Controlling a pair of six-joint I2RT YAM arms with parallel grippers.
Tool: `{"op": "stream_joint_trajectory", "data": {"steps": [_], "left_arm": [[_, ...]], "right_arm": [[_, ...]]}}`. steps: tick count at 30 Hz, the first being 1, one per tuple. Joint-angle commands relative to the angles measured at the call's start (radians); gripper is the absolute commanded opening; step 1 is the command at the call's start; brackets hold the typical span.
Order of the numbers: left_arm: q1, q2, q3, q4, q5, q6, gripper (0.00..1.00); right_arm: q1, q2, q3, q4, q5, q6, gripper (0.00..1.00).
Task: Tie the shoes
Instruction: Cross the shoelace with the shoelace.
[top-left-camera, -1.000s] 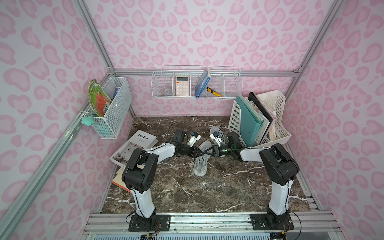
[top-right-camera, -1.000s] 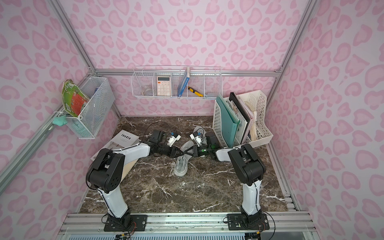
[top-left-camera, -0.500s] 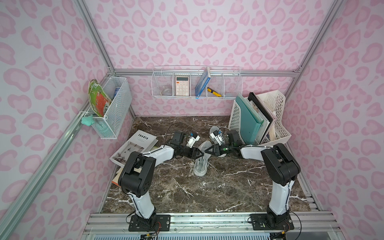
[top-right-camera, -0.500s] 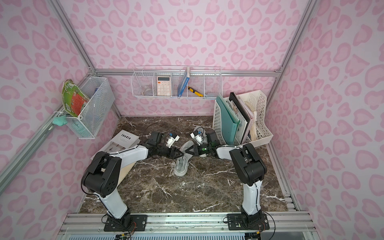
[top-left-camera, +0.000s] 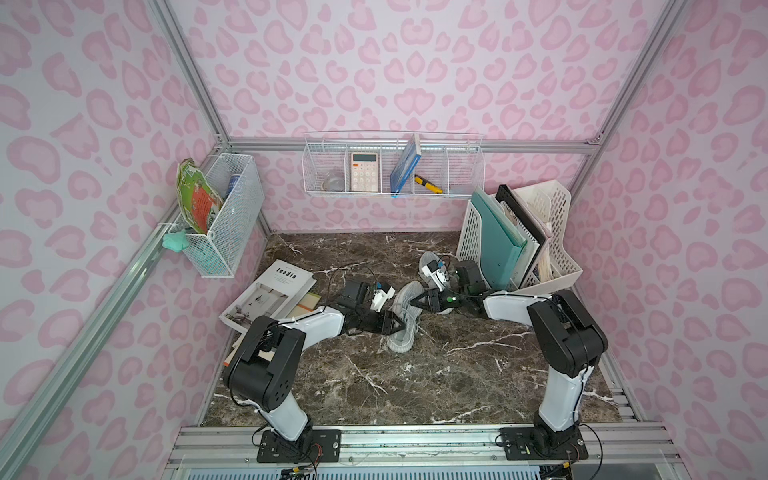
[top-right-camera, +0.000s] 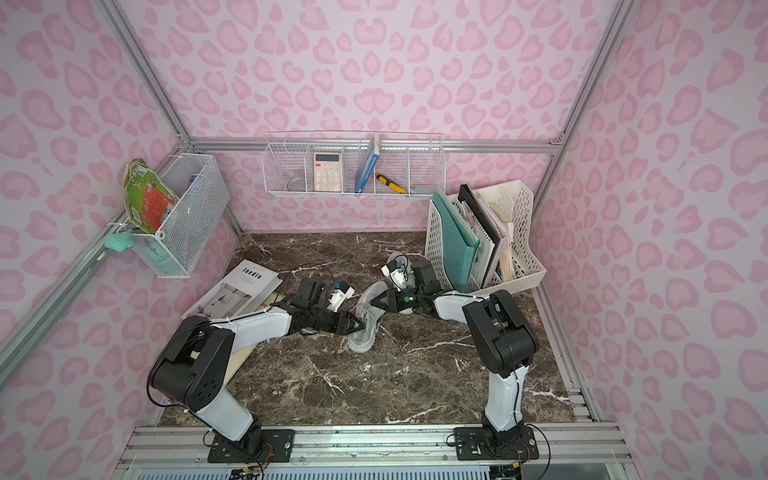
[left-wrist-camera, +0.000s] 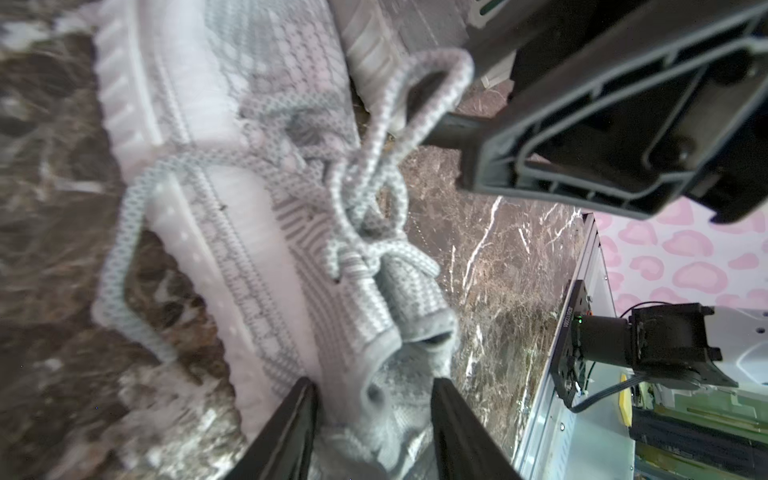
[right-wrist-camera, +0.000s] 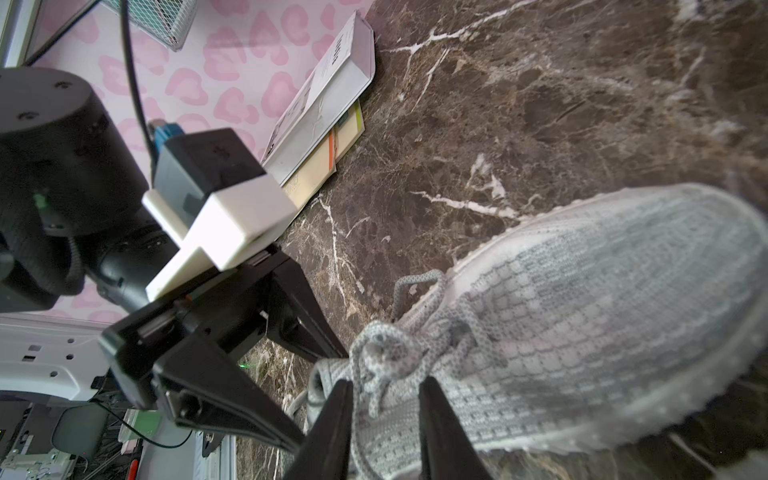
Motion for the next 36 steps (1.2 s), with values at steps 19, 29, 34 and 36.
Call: {"op": "stream_joint_trajectory", "data": {"steps": [19, 29, 34, 36], "left_arm": [[0.001, 0.028, 0.192, -0.21, -0.109, 0.186, 0.51], [0.023, 0.039, 0.208, -0.231, -0.079, 0.221, 0.5], [0.023, 0.04, 0.201, -0.205, -0.044, 0.222, 0.51], [0.023, 0.052, 0.213, -0.202, -0.037, 0.228, 0.51]], "right_arm": [[0.0, -0.079, -0.031, -0.112, 0.049, -0.146, 0.31], [0.014, -0.064, -0.028, -0.117, 0.02, -0.177, 0.31], [-0.015, -0.127, -0.078, -0.053, 0.074, -0.13, 0.38], [-0.023, -0.148, -0.091, -0.052, 0.088, -0.129, 0.44]]}}
